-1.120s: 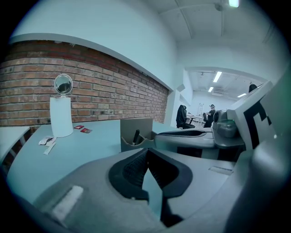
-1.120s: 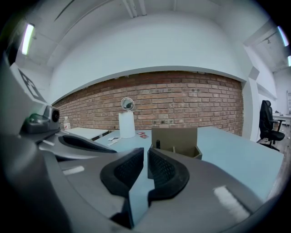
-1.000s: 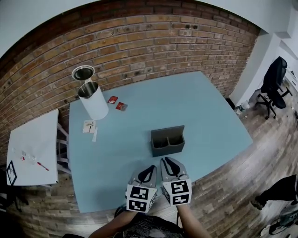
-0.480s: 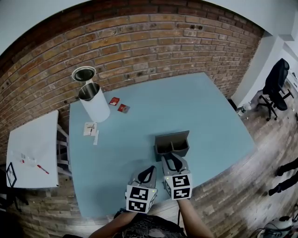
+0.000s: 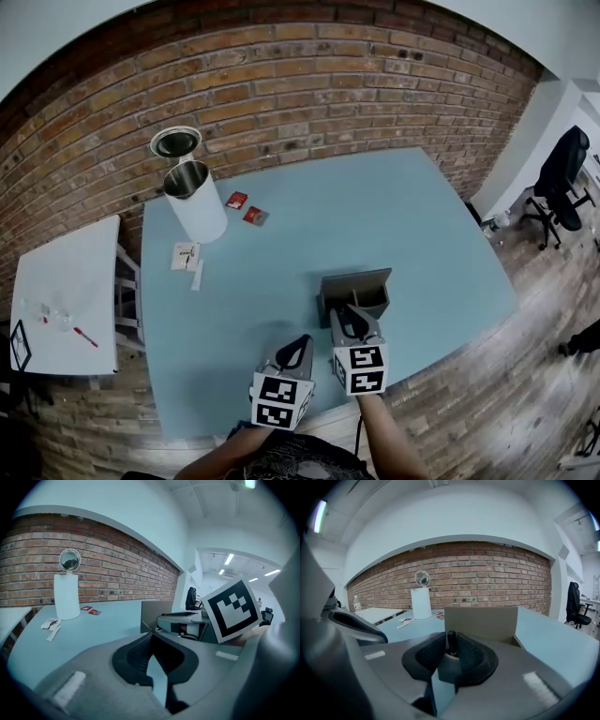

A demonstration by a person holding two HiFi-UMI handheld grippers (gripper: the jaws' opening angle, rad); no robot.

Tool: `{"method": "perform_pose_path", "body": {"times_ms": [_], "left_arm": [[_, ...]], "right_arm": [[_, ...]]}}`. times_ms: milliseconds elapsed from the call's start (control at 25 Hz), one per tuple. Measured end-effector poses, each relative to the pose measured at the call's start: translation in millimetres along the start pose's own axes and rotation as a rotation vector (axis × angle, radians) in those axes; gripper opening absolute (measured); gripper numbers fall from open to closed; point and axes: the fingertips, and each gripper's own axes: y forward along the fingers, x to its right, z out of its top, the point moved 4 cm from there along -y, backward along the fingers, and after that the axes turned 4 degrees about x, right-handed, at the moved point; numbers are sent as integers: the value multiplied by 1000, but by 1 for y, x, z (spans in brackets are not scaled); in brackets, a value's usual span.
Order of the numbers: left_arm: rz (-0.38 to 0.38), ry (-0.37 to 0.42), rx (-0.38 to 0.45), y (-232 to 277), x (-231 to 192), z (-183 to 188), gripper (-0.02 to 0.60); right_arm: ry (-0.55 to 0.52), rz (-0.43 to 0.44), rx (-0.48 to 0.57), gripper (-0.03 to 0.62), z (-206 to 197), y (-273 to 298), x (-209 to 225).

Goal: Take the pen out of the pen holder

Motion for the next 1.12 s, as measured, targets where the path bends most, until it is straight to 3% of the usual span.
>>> {"method": "perform_pose_path", "body": {"times_ms": [120,1120], "left_arm": [[0,-1,5,0,-2,0,5],[-24,29,46,-7,30,8,5]], "right_arm": [[-17,-5,2,48,1,2,0],[-84,-47,193,46,47,-55,10]]}}
